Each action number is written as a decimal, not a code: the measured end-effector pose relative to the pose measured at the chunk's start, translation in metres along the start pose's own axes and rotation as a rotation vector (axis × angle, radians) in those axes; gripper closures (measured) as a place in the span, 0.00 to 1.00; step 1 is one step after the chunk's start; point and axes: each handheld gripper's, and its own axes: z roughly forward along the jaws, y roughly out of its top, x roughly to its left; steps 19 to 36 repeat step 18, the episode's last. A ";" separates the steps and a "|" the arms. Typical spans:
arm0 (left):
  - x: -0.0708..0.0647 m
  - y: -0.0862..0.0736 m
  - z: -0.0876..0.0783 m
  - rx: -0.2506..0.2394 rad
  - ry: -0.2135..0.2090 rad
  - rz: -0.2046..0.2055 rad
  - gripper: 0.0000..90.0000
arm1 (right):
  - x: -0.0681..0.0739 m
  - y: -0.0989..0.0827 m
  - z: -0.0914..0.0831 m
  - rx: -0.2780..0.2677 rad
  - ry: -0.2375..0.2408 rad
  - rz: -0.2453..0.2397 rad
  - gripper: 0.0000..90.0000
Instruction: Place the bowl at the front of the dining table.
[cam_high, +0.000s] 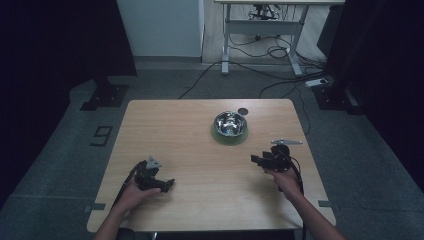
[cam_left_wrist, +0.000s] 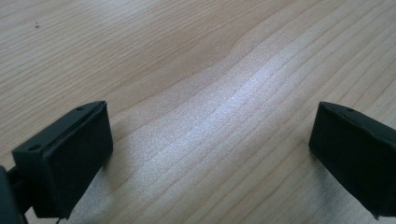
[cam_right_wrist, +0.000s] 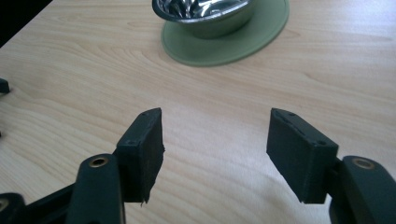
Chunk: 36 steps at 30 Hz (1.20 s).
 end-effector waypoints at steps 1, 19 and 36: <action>0.000 0.000 0.000 -0.001 0.000 -0.001 0.00 | 0.000 0.000 0.000 0.000 0.000 0.000 0.41; -0.001 0.000 0.000 -0.001 0.000 -0.004 0.00 | -0.004 -0.020 0.000 0.030 0.000 -0.013 0.40; -0.001 0.000 0.000 -0.001 0.000 -0.004 0.00 | -0.004 -0.020 0.000 0.030 0.000 -0.013 0.40</action>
